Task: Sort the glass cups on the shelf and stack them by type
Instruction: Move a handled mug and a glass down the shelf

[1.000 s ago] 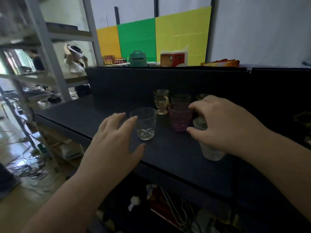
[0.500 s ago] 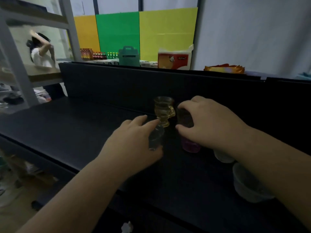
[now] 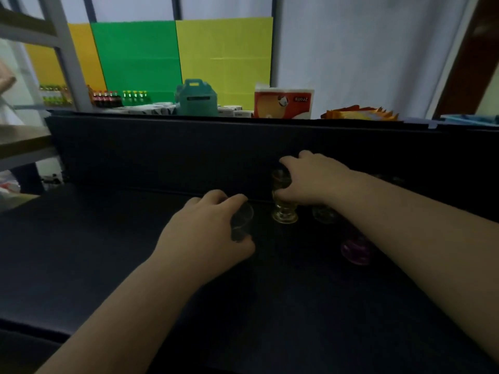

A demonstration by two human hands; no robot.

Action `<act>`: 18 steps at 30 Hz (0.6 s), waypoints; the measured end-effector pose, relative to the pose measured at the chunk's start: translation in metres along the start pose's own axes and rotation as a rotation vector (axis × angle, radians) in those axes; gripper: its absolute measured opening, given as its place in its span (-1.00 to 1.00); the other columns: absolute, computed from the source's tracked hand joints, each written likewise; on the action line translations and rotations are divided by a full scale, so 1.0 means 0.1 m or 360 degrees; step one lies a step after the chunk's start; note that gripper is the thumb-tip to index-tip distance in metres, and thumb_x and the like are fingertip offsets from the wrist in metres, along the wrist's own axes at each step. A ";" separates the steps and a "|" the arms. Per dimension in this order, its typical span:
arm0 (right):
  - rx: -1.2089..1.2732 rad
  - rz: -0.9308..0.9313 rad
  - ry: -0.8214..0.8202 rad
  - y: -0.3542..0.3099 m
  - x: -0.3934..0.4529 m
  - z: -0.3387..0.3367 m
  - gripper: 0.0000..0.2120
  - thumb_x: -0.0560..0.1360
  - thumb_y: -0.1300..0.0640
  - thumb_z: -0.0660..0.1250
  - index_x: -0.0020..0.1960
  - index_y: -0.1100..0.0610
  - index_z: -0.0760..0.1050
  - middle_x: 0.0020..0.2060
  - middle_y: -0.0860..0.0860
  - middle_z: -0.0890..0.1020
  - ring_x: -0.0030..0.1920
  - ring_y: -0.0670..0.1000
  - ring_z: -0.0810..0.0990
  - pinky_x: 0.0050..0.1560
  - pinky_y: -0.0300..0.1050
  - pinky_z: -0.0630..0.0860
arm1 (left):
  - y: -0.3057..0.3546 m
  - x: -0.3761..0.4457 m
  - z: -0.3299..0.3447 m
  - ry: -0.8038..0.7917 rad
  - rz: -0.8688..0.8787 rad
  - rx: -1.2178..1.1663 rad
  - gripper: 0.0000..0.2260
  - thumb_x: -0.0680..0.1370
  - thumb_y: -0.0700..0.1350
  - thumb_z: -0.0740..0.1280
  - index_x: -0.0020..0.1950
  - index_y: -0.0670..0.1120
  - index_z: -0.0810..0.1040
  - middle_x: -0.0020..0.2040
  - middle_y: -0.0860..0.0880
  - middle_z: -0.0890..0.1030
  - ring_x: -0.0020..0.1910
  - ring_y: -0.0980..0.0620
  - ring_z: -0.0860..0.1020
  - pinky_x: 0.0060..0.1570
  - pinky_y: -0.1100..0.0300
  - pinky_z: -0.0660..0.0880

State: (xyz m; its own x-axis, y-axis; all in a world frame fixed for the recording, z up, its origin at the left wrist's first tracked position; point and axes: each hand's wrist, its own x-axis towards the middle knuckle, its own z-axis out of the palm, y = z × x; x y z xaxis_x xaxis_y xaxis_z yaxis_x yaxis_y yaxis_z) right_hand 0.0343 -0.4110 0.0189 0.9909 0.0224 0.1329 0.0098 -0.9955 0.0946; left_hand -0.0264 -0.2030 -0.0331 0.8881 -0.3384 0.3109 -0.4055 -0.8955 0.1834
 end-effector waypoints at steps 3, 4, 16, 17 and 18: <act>0.0035 0.0099 -0.0124 -0.11 0.11 0.02 -0.26 0.45 -0.30 0.36 0.53 -0.04 0.27 0.33 0.08 0.46 0.18 0.10 0.53 0.07 0.00 0.55 | -0.04 0.02 0.00 -0.0032 0.0074 -0.0022 -0.31 0.43 0.31 0.29 0.49 0.29 0.08 0.45 0.14 0.23 0.31 0.04 0.31 0.17 0.09 0.41; 0.0052 0.0120 -0.0144 -0.14 0.12 0.01 -0.29 0.46 -0.28 0.37 0.51 -0.03 0.30 0.30 0.06 0.49 0.15 0.08 0.54 0.05 -0.01 0.56 | -0.05 0.02 0.00 -0.0023 0.0088 -0.0025 -0.31 0.43 0.30 0.29 0.49 0.28 0.08 0.45 0.14 0.23 0.31 0.04 0.31 0.17 0.09 0.40; 0.0053 0.0015 0.0040 -0.36 0.03 -0.01 -0.38 0.47 -0.33 0.32 0.42 -0.03 0.42 0.20 0.01 0.57 0.12 0.07 0.55 0.04 0.00 0.46 | -0.11 0.05 -0.01 -0.0017 0.0153 -0.0070 -0.31 0.44 0.29 0.31 0.50 0.25 0.11 0.44 0.10 0.27 0.28 0.01 0.34 0.13 0.10 0.40; 0.0110 0.0009 0.0037 -0.36 0.01 -0.02 -0.39 0.48 -0.32 0.33 0.42 -0.03 0.43 0.19 0.01 0.56 0.11 0.06 0.56 0.05 -0.01 0.49 | -0.11 0.05 0.00 -0.0011 0.0155 -0.0064 -0.31 0.43 0.29 0.30 0.50 0.25 0.11 0.44 0.10 0.27 0.28 0.01 0.34 0.12 0.10 0.40; 0.0169 0.0000 0.0034 -0.36 0.00 -0.03 -0.41 0.48 -0.30 0.34 0.41 -0.04 0.44 0.18 0.00 0.56 0.10 0.04 0.55 0.06 -0.01 0.51 | -0.12 0.05 0.01 -0.0009 0.0156 -0.0063 -0.31 0.43 0.30 0.30 0.50 0.25 0.11 0.44 0.10 0.27 0.28 0.01 0.34 0.12 0.10 0.41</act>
State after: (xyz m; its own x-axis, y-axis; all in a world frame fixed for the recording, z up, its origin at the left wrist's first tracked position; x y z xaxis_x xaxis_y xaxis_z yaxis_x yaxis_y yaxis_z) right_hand 0.0332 -0.3753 0.0184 0.9878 0.0230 0.1540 0.0248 -0.9996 -0.0102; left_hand -0.0167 -0.1946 -0.0346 0.8449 -0.4257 0.3239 -0.4987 -0.8459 0.1891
